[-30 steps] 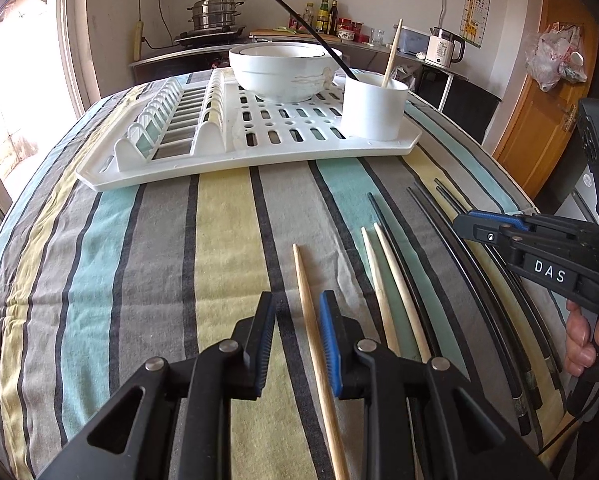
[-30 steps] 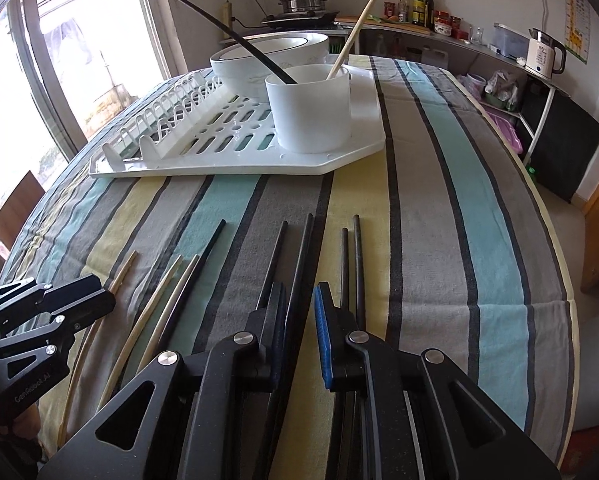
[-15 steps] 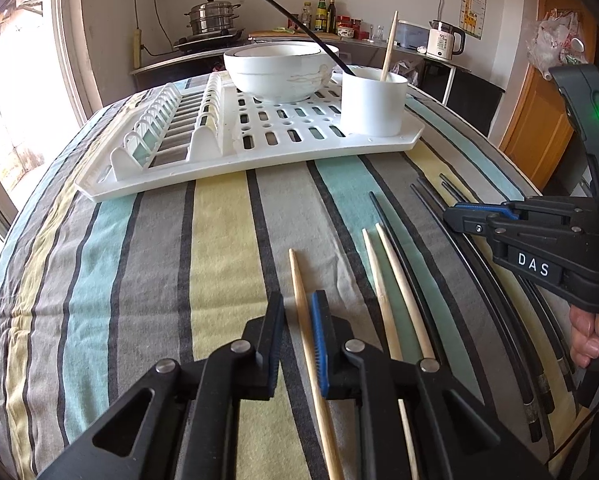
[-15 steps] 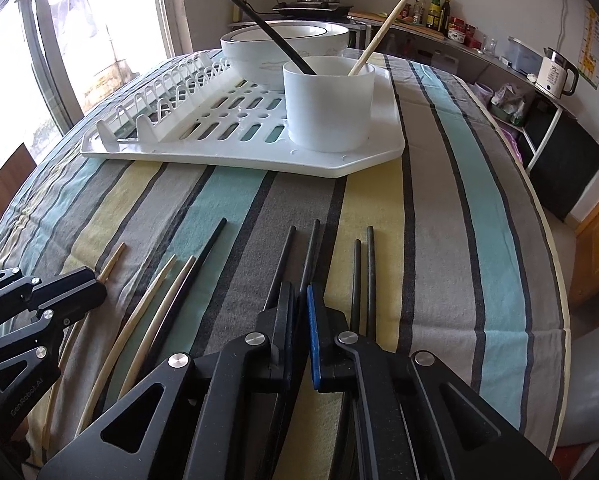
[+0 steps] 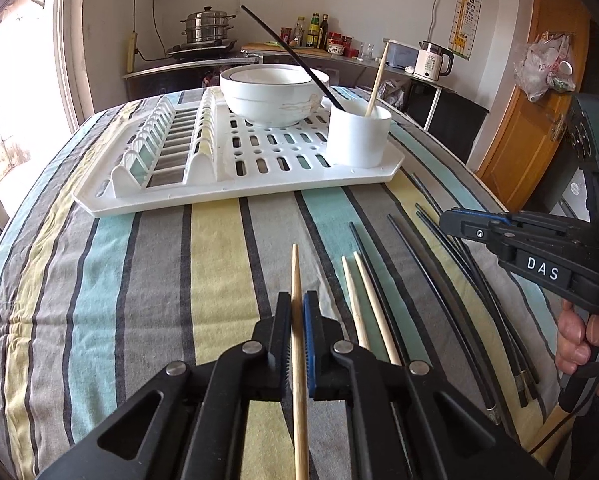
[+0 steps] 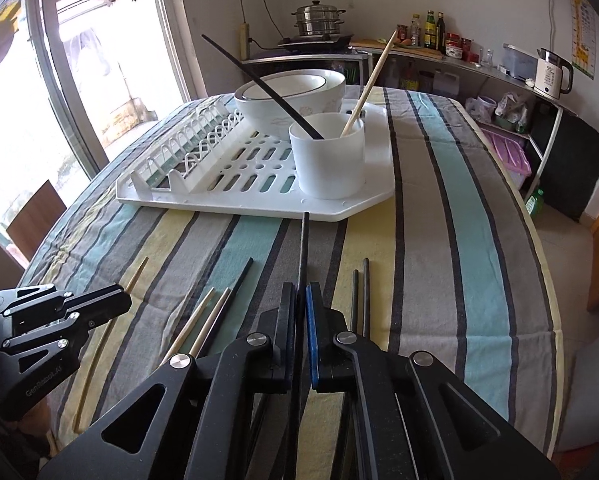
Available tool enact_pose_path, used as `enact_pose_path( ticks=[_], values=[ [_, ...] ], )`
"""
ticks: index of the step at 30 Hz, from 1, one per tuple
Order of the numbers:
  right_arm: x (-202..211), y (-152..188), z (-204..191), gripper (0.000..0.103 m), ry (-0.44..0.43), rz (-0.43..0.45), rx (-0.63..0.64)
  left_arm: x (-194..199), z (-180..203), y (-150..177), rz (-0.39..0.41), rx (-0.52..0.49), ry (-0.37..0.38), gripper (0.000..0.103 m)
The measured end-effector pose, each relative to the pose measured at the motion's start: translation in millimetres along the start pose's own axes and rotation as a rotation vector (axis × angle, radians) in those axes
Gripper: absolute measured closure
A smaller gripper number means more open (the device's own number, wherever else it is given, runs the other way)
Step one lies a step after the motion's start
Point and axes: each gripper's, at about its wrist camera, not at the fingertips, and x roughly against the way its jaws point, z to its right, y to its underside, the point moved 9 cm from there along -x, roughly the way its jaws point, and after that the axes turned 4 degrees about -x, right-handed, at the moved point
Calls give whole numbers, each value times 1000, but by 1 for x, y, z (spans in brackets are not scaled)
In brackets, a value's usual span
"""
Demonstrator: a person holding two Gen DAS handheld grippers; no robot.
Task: Organize utensils
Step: 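Grasp a wooden chopstick with the left tool while the right tool grasps a black chopstick, then lift both held chopsticks and carry them over the white cup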
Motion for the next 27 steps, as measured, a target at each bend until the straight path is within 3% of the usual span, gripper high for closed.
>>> enact_pose_path(
  ticks=[15, 27],
  values=[
    [79, -38, -7, 98, -60, 217, -29, 78, 0, -51, 190, -21, 20, 97],
    [105, -38, -8, 98, -59, 278, -17, 95, 2, -56, 224, -28, 18, 97]
  ],
)
